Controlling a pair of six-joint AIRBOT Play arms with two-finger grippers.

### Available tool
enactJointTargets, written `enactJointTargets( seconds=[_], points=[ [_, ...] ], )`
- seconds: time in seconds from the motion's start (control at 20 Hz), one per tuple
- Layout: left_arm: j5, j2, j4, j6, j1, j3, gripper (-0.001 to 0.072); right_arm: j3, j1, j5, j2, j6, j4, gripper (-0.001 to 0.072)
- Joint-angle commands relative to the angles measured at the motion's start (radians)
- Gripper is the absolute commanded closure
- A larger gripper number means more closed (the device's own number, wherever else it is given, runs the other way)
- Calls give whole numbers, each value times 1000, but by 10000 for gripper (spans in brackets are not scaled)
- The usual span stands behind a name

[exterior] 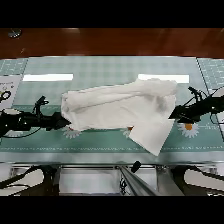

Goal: Fold the shirts.

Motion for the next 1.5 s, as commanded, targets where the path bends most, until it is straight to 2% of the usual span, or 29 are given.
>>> enactJointTargets(
  seconds=[0.0,0.1,0.15,0.3,0.45,0.6,0.7,0.8,0.95,1.05,1.1,1.25,1.3,1.45],
  points=[
    [20,1,-53,3,1,1,687,-3,73,-80,-1,30,-20,315],
    [25,10,-109,71,3,17,687,-3,114,-114,0,53,3,572],
    [28,26,-126,81,3,41,687,-2,127,-113,0,53,14,671],
    [40,119,-126,72,9,180,688,77,132,-18,29,25,11,679],
    [39,274,-131,7,26,381,688,285,132,27,169,-20,16,680],
    [82,462,-225,-6,34,645,687,576,132,-57,372,-12,15,680],
    [164,569,-230,-6,32,821,687,751,132,-190,495,-4,14,680],
    [274,669,-230,2,32,963,687,897,132,-284,579,61,-11,680],
    [449,800,-128,5,32,1089,687,1058,132,-285,661,145,-90,680],
    [468,865,-8,-1,32,1126,687,1110,132,-281,703,175,-143,680],
    [464,898,46,-36,32,1128,687,1122,132,-279,725,185,-179,680],
    [364,954,311,-319,33,1127,688,1124,132,-188,758,196,-253,680],
    [277,959,399,-391,33,1127,688,1124,132,-139,759,195,-258,680],
    [-44,946,504,-484,33,1126,687,1124,132,56,745,189,-298,680]
  ],
)
